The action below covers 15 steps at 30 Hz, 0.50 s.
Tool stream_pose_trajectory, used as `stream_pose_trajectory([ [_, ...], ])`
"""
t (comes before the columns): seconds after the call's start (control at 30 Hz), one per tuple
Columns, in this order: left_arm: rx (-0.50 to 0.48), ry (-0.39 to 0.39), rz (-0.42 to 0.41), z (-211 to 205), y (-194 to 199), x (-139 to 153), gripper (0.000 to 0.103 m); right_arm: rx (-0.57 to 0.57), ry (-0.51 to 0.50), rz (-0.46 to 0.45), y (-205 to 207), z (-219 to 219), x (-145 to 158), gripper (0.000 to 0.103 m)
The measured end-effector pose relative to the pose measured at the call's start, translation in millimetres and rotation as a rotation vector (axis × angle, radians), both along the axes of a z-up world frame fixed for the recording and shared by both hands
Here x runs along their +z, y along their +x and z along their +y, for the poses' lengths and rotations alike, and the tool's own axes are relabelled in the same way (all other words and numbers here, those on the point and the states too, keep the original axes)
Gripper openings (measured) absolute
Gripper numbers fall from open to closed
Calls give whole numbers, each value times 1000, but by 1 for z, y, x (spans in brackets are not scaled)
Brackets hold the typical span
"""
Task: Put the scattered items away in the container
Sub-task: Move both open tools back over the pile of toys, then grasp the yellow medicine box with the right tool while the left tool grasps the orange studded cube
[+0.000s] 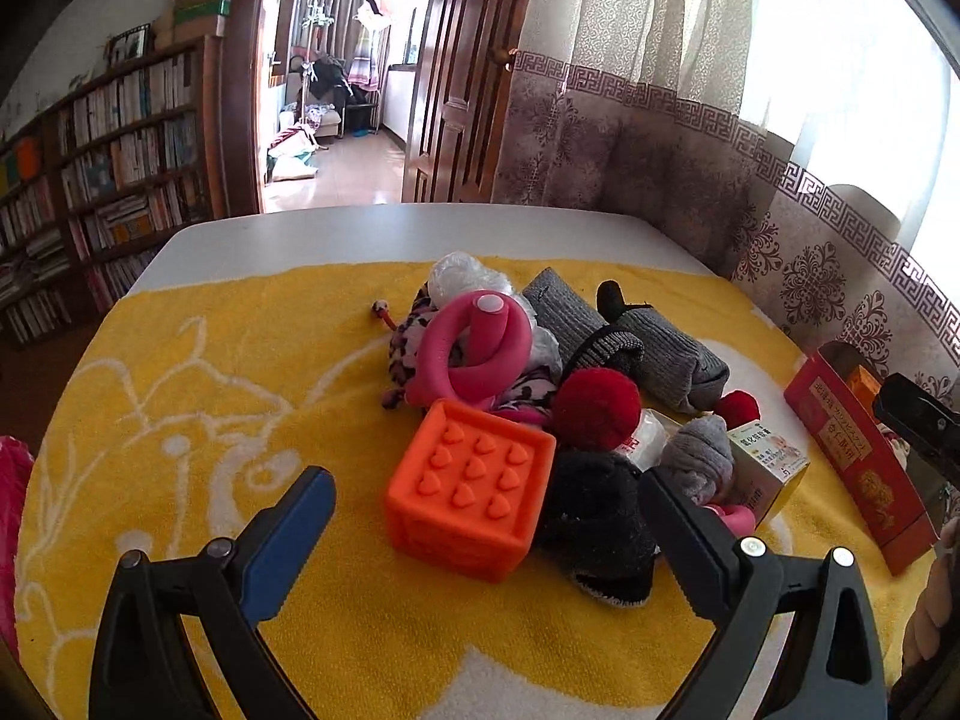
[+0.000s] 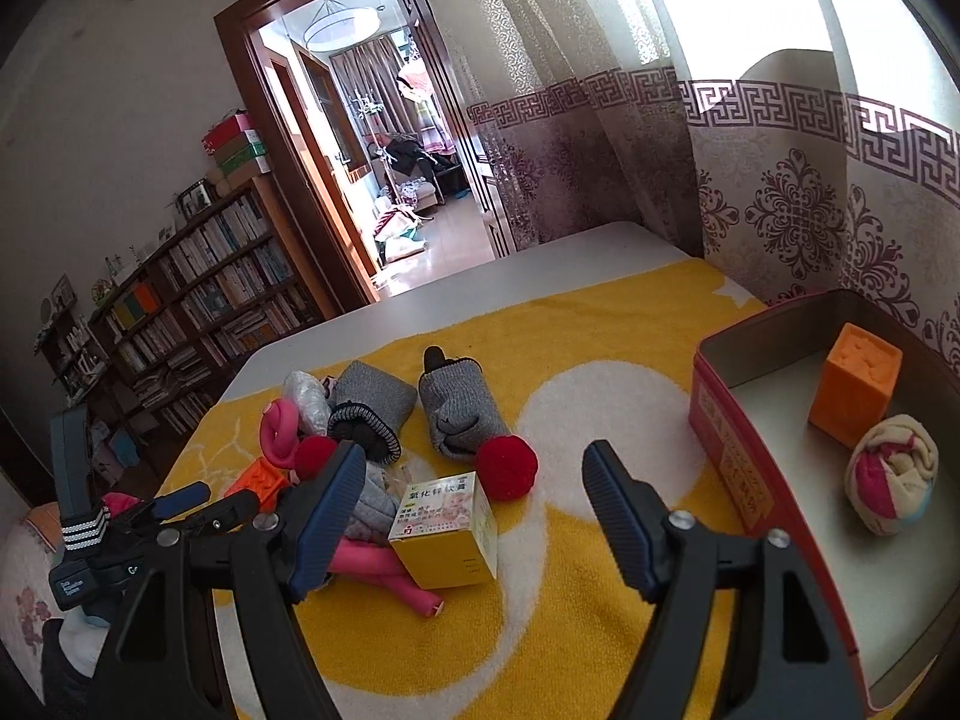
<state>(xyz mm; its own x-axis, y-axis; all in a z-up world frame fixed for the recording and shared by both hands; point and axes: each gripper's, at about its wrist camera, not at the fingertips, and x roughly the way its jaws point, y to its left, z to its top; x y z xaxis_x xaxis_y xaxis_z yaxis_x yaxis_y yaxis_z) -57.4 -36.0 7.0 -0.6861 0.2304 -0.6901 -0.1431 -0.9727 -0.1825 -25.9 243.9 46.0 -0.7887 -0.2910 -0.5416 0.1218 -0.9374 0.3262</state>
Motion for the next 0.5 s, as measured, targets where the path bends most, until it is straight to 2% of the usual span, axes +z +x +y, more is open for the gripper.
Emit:
stream_pose_trajectory([
  [0.1,-4,-10,-6,4,-3,-9,102,-39,-7,53,-6,-10,-17,78],
  [0.17,-13,-33,8,4,0,-10,102,-46,15,30,-10,-16,-26,78],
  [0.23,-6,-35,15,2,2,-7,102,-15,-48,69,-7,-11,-21,78],
  [0.27,-4,-21,20,0,2,-6,102,-23,-45,82,-6,-10,-20,80],
  [0.33,4,-6,12,-3,1,-6,102,-23,-27,66,-10,-10,-23,80],
  [0.5,32,4,-15,-7,2,-10,102,7,-73,-6,-22,-4,-37,80],
])
